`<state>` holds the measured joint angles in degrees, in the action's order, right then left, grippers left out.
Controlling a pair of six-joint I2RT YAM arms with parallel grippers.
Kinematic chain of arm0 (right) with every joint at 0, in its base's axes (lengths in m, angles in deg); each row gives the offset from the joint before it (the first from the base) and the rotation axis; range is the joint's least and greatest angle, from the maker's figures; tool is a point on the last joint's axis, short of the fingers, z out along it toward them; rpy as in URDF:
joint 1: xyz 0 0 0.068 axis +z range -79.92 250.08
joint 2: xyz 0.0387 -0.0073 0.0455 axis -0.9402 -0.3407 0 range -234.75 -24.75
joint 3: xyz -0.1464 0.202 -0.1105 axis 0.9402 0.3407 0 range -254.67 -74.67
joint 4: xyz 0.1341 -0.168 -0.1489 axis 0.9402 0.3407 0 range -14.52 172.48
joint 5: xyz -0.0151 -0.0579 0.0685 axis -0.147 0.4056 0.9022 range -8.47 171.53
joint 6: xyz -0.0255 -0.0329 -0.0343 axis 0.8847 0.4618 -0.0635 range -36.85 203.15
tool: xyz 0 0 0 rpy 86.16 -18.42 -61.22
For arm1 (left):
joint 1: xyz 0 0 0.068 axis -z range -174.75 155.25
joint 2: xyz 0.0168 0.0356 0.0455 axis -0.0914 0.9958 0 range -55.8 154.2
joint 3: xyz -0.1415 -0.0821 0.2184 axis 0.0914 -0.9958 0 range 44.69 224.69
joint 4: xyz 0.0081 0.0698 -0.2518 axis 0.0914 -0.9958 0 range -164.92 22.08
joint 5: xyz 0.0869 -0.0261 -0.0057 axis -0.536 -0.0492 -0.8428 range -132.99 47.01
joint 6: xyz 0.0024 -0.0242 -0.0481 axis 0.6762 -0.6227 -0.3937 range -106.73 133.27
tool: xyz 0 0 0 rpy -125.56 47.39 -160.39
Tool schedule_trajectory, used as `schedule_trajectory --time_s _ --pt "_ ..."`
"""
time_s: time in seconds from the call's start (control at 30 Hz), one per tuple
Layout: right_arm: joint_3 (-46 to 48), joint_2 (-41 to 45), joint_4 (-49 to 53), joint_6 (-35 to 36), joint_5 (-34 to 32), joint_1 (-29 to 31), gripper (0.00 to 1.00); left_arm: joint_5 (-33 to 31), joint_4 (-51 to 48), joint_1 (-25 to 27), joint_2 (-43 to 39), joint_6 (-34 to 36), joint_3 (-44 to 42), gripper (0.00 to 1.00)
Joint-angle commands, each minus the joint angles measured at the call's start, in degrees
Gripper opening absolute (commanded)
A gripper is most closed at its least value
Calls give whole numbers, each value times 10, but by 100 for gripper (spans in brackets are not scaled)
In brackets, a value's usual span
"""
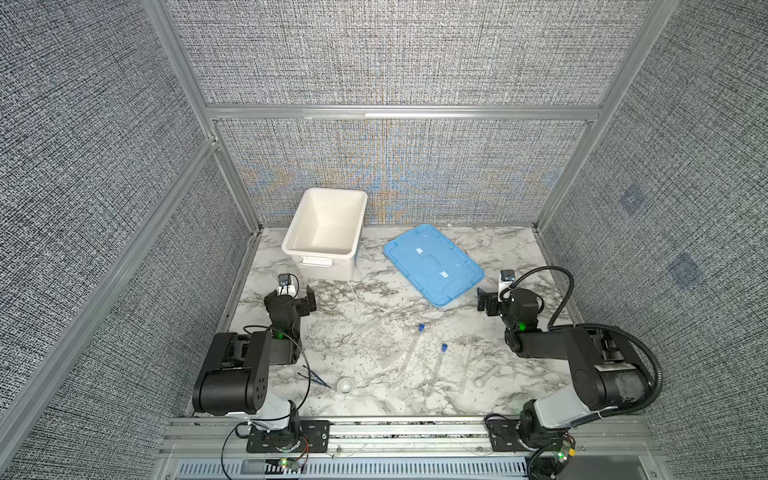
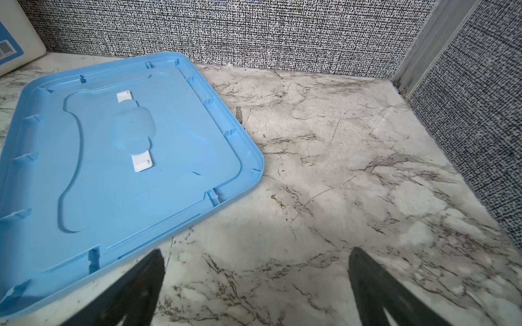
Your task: Organize the chemistry lab equipment
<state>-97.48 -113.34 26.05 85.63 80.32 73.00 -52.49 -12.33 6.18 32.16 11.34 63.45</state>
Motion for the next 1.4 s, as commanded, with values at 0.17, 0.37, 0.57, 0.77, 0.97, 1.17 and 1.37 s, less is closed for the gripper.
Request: schedule_trajectory --time_s 0.17,0.37,0.57,0.77,0.97,1.17,1.37 --pt "1 2 -1 -4 3 -1 99 -3 15 0 1 -2 1 99" --pt "2 2 -1 -4 4 -1 99 -3 16 0 0 -2 1 99" --pt "1 2 -1 -4 3 -1 99 -3 15 0 1 -2 2 99" --pt "2 2 -1 -4 4 -1 99 -2 14 0 -1 -3 2 99" --pt "-2 20 19 -19 -5 -8 99 -30 -76 1 -94 -7 11 99" --pt "-157 148 400 -131 -91 -16 99 -4 -400 14 -285 -73 111 99" --pt "-316 244 778 -320 -202 -47 99 78 -560 24 -404 -223 160 99"
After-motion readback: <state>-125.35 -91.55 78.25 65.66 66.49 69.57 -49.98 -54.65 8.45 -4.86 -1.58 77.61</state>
